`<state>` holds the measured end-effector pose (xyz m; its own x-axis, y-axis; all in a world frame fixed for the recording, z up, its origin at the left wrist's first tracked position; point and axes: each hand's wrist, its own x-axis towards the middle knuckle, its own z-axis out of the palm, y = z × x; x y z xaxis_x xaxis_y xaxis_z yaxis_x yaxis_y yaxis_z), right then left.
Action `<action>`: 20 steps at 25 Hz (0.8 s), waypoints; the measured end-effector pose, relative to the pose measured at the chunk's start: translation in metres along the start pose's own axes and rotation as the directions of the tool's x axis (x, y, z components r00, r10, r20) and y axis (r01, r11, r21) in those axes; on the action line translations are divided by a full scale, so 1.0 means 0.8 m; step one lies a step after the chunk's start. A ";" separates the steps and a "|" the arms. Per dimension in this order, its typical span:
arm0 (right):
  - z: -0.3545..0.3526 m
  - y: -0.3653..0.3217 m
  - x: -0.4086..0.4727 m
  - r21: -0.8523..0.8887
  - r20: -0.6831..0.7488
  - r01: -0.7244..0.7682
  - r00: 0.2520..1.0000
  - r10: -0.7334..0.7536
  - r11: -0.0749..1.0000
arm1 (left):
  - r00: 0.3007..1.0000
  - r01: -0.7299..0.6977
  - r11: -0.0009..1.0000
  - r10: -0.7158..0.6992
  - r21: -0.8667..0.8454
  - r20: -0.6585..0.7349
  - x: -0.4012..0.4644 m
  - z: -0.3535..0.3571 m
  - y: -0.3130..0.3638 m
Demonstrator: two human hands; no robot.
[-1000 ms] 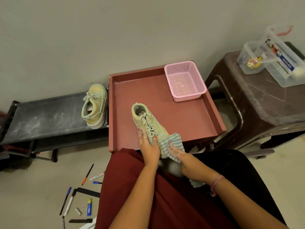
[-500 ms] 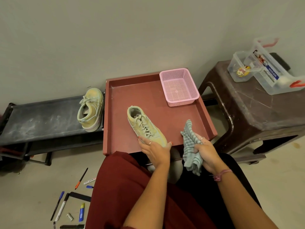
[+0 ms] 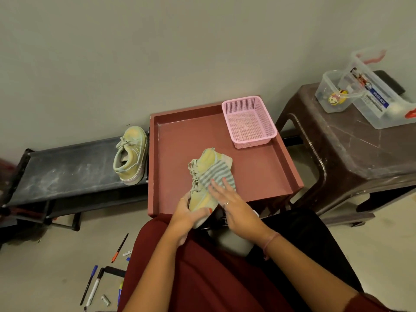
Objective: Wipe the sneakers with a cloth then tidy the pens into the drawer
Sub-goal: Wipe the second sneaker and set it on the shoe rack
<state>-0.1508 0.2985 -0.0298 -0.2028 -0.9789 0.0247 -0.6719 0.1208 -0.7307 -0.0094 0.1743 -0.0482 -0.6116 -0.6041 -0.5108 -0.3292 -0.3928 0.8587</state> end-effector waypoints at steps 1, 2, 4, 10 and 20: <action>0.007 0.002 0.000 -0.148 0.025 0.093 0.996 -0.090 0.985 | 0.999 0.003 1.000 -0.003 0.002 0.040 -0.002 -0.011 -0.002; 0.009 0.008 0.005 -0.264 0.051 0.168 0.986 -0.160 0.950 | 0.998 0.003 1.000 -0.004 0.011 0.069 -0.003 -0.020 -0.003; 0.000 0.026 0.028 -0.382 0.040 0.196 0.980 -0.195 0.903 | 0.995 0.000 0.999 -0.004 0.040 0.104 0.000 -0.032 -0.006; -0.031 0.043 0.118 -0.142 -0.052 -0.223 0.975 0.218 0.964 | 0.997 -0.003 0.996 -0.003 0.084 0.081 -0.001 -0.041 -0.003; 0.034 -0.057 0.050 -0.070 -0.009 -0.023 1.000 0.022 0.997 | 0.898 -0.289 0.957 0.268 -0.010 -0.350 -0.004 -0.041 0.007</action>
<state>-0.1093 0.2496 -0.0142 -0.2237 -0.9746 0.0146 -0.7153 0.1540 -0.6817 0.0147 0.1513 -0.0433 -0.3850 -0.8903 -0.2431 -0.1308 -0.2081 0.9693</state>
